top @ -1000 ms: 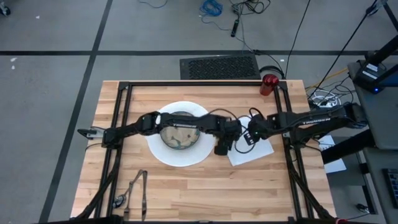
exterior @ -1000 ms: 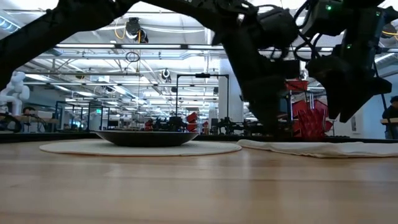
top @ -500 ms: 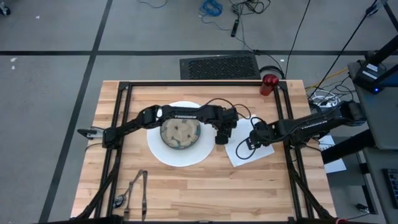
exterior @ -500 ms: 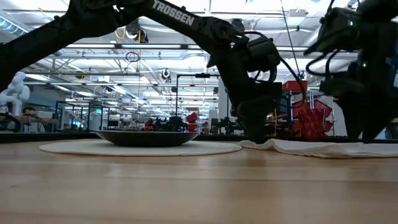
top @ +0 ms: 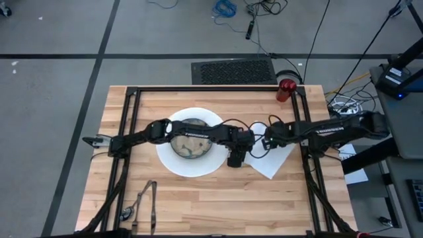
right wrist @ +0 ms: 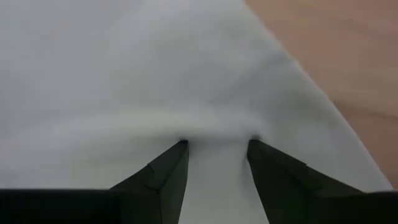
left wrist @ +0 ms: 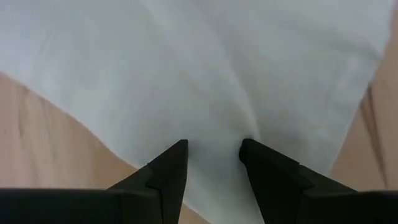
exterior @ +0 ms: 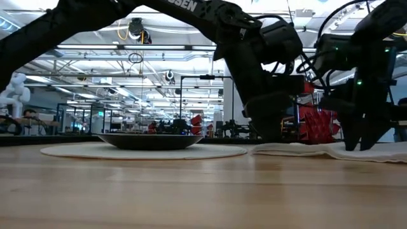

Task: Set table place
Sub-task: Fold the white napkin

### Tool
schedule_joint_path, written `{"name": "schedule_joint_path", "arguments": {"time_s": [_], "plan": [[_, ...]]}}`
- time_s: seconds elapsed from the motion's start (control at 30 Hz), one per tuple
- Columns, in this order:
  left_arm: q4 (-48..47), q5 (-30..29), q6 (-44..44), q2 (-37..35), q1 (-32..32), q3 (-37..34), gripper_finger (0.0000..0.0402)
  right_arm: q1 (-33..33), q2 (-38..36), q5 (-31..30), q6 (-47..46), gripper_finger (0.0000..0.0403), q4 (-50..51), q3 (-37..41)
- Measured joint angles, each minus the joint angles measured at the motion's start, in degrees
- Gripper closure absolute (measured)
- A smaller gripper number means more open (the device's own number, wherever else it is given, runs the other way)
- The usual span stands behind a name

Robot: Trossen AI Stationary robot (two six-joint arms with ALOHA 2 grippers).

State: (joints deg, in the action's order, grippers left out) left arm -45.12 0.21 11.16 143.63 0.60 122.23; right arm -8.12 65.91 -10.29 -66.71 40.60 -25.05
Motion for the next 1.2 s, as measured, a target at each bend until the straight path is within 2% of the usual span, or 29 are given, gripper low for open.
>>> {"name": "schedule_joint_path", "arguments": {"time_s": [0.37, 0.53, 0.67, 0.8, 0.97, 1.2], "plan": [[6.1, 0.5, -0.1, 0.2, -0.7, -0.1, 0.0253, -13.9, 1.3, 0.4, 22.2, 0.0243, -15.5, 0.2], [1.5, -6.0, 2.0, -1.3, 0.0, 1.2, 0.0253, -15.8, 0.9, 2.7, 26.0, 0.0243, -5.6, -4.8], [2.0, -11.2, 2.9, -3.1, 1.8, 1.5, 0.0253, -13.5, 0.3, -0.1, 23.8, 0.0243, 7.7, -10.0], [4.6, -11.3, 1.7, -3.3, 3.6, 1.5, 0.0253, -10.3, 0.3, -1.0, 16.7, 0.0243, 14.9, -10.3], [9.1, -8.9, -1.7, -1.8, 5.7, -1.1, 0.0253, -5.4, 0.6, -0.2, 8.3, 0.0243, 12.9, -5.4], [13.4, -7.6, -1.8, -0.2, 4.8, -2.8, 0.0253, -1.8, 0.7, -0.2, 4.6, 0.0243, 0.0, -0.8]]}}
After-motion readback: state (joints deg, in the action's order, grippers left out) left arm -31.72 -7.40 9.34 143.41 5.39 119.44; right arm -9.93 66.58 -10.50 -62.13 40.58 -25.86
